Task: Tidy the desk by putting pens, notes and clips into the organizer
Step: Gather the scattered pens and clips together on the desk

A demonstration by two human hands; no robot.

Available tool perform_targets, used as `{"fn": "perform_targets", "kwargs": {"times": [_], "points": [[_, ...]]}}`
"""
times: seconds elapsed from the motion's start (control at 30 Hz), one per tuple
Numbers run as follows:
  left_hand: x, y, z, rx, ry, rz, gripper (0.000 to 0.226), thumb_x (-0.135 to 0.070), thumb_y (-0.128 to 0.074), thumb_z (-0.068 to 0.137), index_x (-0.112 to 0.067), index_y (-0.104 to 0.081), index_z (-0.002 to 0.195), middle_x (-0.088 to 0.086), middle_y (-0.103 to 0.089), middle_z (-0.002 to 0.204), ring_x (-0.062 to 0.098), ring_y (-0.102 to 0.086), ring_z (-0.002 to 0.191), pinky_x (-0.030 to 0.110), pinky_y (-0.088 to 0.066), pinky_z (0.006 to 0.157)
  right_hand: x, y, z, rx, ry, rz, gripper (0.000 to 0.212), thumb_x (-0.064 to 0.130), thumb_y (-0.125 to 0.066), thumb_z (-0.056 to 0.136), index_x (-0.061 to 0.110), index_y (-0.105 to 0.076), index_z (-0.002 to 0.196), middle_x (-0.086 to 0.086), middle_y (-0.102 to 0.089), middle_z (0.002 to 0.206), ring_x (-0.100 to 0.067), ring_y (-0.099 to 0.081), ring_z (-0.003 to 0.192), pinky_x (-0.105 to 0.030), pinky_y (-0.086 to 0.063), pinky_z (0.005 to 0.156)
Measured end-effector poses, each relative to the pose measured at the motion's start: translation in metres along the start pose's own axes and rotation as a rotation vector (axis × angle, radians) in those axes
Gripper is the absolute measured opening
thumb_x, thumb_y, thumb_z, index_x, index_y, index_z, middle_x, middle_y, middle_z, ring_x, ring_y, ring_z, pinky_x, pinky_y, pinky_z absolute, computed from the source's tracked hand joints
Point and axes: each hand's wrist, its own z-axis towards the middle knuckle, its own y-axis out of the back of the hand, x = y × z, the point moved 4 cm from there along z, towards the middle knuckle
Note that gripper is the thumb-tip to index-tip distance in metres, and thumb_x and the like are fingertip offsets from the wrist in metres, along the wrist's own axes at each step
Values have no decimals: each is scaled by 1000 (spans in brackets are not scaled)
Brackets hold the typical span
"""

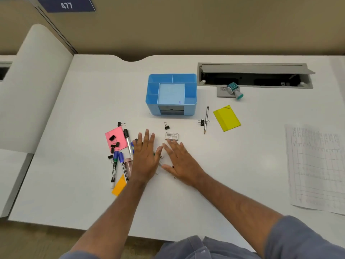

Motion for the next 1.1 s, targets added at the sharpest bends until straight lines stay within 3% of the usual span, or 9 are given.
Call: {"fn": "perform_targets", "kwargs": {"times": [0.2,0.4,0.87,1.1], "points": [[-59,-10,36,-4,-62,4,71,-55,-29,105,-15,-19,162,2,-7,172,21,5,159,48,0,129,-73,59,0,-225,-251,7,70,45,-46,108,17,-19,166,-12,-10,174,-30,-5,161,-46,-5,131],[-80,-29,67,107,-17,134,82,-66,-22,102,-12,-9,163,5,2,172,26,5,158,48,1,128,-125,77,14,-77,-390,-121,74,58,-35,107,27,-7,167,-12,8,174,-35,5,161,-45,1,129],[-52,-43,62,219,-40,216,78,-56,-21,105,-10,6,162,6,10,171,23,10,158,48,2,128,-100,39,-1,-44,-280,-87,71,47,-39,109,15,-12,166,-13,-1,174,-31,0,161,-41,2,131],[-39,-32,56,215,-31,285,77,-54,-23,106,-9,4,162,8,8,171,24,8,158,47,4,128,-75,20,-14,23,-164,-149,69,44,-35,110,10,-10,166,-16,0,173,-32,1,161,-48,-7,130]]}}
